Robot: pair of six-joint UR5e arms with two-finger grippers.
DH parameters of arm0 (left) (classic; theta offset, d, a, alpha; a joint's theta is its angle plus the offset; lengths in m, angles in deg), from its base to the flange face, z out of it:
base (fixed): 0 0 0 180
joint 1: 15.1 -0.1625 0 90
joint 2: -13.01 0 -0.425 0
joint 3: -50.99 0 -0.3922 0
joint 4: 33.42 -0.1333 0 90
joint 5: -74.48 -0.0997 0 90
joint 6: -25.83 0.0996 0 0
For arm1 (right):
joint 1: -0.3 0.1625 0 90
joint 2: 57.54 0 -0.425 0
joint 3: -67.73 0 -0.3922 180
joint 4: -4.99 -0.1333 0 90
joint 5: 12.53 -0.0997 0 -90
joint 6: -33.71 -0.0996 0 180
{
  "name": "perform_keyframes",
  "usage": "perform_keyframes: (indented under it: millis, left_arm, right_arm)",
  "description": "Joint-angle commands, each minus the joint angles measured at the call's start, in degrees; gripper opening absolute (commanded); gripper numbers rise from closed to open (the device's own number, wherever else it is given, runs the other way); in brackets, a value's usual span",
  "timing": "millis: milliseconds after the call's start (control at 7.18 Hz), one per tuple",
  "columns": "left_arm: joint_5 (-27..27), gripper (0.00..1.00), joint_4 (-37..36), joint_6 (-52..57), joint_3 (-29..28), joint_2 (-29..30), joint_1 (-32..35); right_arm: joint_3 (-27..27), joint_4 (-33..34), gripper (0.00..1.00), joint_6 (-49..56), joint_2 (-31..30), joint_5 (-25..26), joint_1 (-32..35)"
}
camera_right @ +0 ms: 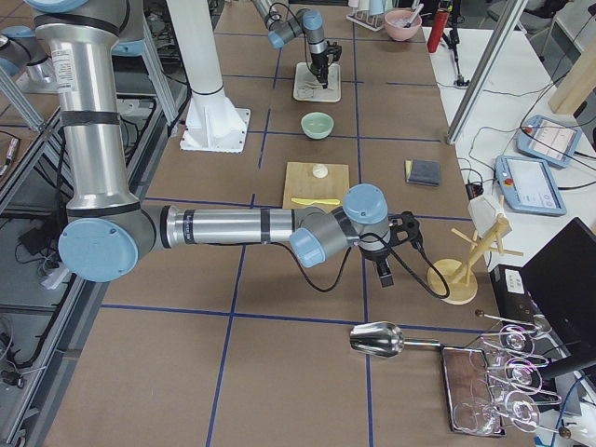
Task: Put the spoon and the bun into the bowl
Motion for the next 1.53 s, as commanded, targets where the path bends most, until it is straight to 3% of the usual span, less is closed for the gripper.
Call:
perform_keyframes:
  millis: [0,279,418,697,836,1115,1393]
  left_arm:
    - [0.0,0.00,0.0,0.0,1.0,0.0,0.2]
    - [0.0,0.00,-0.8,-3.5,5.0,0.3,0.1]
    - [-0.1,0.00,-2.7,-10.0,4.6,4.5,0.0]
    - [-0.1,0.00,-17.2,-21.7,3.9,17.8,-1.2]
    - [-0.1,0.00,-20.2,-25.5,2.0,22.5,-2.3]
    - [-0.7,0.00,-20.6,-33.1,-8.6,31.3,-4.6]
    - [-3.1,0.00,-20.5,-33.6,-10.4,32.3,-8.0]
  right_arm:
    - [0.1,0.0,1.00,0.0,0.0,0.0,0.0]
    - [0.2,0.0,1.00,0.0,0.0,-0.1,0.0]
    - [0.2,0.0,1.00,0.0,0.0,-0.1,0.0]
    - [0.2,0.1,1.00,0.0,0.0,-0.1,0.0]
    - [0.3,0.1,1.00,0.0,0.0,-0.1,0.0]
    - [0.3,0.1,1.00,0.0,0.0,-0.2,0.0]
    - [0.3,0.1,1.00,-0.1,0.0,-0.2,0.0]
